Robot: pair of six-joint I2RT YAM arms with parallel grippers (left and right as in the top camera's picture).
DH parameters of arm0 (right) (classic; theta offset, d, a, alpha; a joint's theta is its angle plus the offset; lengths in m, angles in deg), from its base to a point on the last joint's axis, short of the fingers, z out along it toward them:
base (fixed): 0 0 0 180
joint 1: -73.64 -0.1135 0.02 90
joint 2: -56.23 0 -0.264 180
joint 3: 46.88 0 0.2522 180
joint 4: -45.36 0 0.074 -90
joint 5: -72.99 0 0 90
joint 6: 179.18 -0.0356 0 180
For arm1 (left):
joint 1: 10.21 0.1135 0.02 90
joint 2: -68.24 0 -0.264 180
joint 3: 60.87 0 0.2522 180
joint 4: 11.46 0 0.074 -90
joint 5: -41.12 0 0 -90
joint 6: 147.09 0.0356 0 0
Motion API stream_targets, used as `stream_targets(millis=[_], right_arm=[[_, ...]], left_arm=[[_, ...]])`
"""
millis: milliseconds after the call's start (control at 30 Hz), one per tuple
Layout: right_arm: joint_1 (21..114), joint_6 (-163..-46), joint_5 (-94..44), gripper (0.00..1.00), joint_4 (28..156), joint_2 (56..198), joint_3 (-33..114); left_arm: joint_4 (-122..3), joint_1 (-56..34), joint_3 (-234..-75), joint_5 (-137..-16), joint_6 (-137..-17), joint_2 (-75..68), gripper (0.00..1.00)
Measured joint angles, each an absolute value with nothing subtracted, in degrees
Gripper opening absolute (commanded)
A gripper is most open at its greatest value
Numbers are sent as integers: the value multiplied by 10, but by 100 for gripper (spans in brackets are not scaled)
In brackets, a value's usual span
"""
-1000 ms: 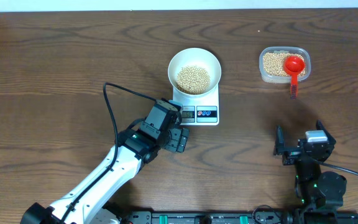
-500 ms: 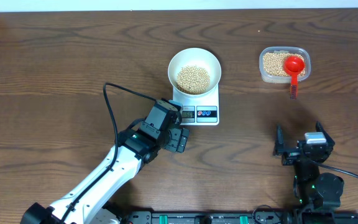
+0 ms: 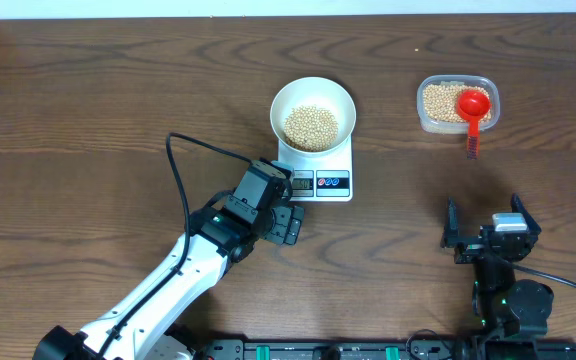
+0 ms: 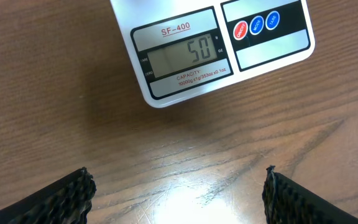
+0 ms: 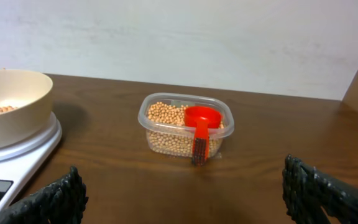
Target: Scoop item into bowl and weigh 50g on scale
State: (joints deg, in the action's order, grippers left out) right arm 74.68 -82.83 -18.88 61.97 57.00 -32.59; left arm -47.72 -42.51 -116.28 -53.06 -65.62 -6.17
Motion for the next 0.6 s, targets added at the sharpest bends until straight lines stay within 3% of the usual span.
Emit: stream_targets(millis=[600], right_arm=[[747,-829,-189,99,632,569,-326]], left_arm=[[-477,-425,-1163,-531,-656,-62,89]])
